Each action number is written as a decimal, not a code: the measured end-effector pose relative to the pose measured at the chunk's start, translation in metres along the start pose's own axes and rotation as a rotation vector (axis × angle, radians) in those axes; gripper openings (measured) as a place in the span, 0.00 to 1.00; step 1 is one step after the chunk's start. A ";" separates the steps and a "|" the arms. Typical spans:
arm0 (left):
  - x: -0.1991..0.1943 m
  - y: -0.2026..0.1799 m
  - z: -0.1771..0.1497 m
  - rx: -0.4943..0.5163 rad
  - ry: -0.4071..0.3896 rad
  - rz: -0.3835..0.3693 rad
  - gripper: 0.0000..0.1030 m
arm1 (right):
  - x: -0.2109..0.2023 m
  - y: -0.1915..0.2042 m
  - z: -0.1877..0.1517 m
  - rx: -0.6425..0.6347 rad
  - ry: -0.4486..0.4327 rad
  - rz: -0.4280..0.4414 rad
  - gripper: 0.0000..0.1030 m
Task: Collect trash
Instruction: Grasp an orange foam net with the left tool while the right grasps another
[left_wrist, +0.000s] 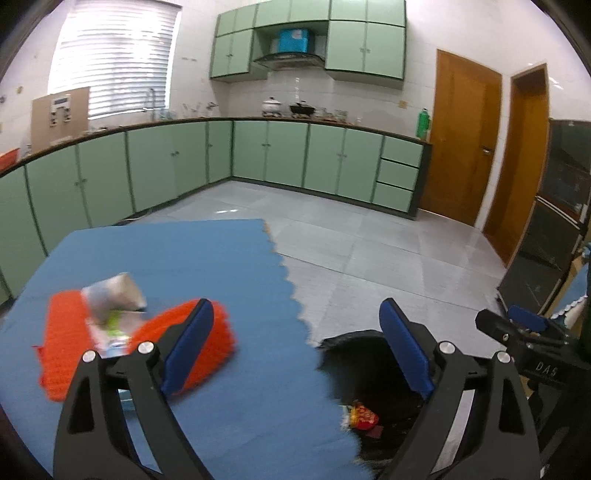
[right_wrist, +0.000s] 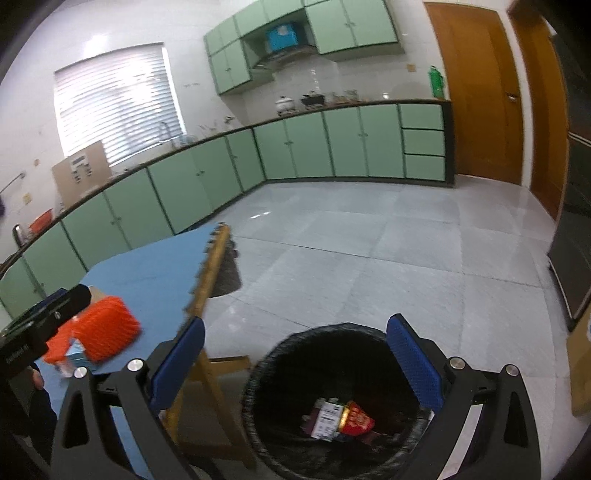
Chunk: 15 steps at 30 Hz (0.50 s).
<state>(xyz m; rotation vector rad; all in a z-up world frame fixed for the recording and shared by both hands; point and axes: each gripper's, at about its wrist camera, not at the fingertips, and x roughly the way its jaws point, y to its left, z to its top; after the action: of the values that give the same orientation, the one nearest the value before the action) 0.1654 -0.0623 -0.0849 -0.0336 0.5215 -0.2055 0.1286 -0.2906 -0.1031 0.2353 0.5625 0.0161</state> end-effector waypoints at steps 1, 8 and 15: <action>-0.005 0.007 0.000 -0.004 -0.004 0.014 0.86 | 0.001 0.010 0.000 -0.010 -0.001 0.014 0.94; -0.032 0.056 -0.002 -0.034 -0.030 0.114 0.86 | 0.006 0.064 0.000 -0.061 -0.010 0.081 0.94; -0.049 0.101 -0.008 -0.067 -0.040 0.207 0.86 | 0.019 0.109 -0.001 -0.121 -0.008 0.136 0.94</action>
<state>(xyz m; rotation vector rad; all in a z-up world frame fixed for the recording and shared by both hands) 0.1387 0.0472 -0.0757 -0.0483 0.4880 0.0153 0.1498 -0.1823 -0.0895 0.1555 0.5349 0.1809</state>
